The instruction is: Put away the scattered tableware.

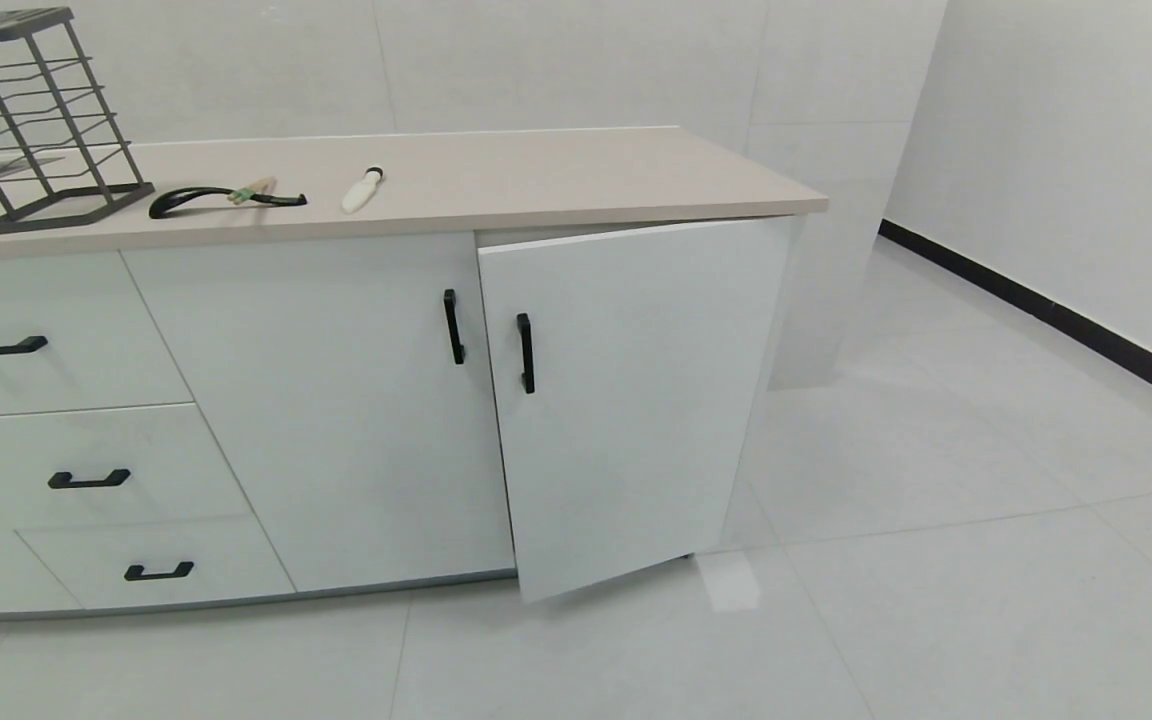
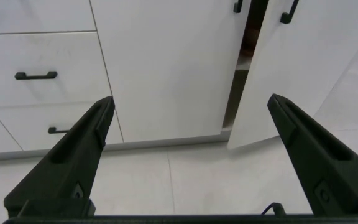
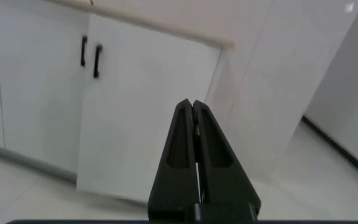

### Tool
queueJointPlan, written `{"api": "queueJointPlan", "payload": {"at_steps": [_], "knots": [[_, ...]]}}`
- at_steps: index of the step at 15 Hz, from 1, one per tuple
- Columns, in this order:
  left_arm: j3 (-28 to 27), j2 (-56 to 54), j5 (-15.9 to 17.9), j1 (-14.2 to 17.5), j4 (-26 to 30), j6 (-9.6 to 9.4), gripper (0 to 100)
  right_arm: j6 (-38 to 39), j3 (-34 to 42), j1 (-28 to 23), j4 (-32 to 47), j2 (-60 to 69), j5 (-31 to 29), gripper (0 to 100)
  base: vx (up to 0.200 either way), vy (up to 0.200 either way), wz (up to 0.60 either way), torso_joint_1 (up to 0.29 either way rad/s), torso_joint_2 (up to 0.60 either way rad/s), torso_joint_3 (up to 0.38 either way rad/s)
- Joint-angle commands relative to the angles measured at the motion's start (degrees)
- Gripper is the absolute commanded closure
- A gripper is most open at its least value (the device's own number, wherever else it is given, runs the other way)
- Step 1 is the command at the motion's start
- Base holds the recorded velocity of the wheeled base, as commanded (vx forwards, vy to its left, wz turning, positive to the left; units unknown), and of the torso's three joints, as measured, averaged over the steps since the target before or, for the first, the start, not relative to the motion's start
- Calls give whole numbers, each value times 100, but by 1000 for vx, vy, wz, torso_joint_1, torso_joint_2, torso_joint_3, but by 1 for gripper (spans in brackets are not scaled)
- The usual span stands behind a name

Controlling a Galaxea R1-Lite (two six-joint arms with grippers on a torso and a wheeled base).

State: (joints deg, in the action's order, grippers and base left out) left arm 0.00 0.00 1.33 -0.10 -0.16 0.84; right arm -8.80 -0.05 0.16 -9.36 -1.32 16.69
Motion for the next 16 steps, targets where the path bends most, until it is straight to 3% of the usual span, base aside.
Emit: {"api": "queueJointPlan", "payload": {"at_steps": [1,3,6,7,9,16], "knots": [[0,0,-1,1,-2,4,0,19,5,2,391,105,-315,100,0,0,0,0,0,0],[0,0,-1,1,-2,4,0,45,5,2,611,105,-421,100,0,0,0,0,0,0],[0,0,-1,1,-2,-5,0,722,5,2,936,97,-1484,100,0,0,0,0,0,0],[0,0,-1,1,-2,-5,0,871,5,2,954,97,-1572,100,0,0,0,0,0,0],[0,0,-1,1,-2,-14,0,907,5,2,963,97,-1563,100,0,0,0,0,0,0],[0,0,-1,1,-2,-5,0,907,5,2,971,97,-1572,100,200,200,0,0,3,2]]}}
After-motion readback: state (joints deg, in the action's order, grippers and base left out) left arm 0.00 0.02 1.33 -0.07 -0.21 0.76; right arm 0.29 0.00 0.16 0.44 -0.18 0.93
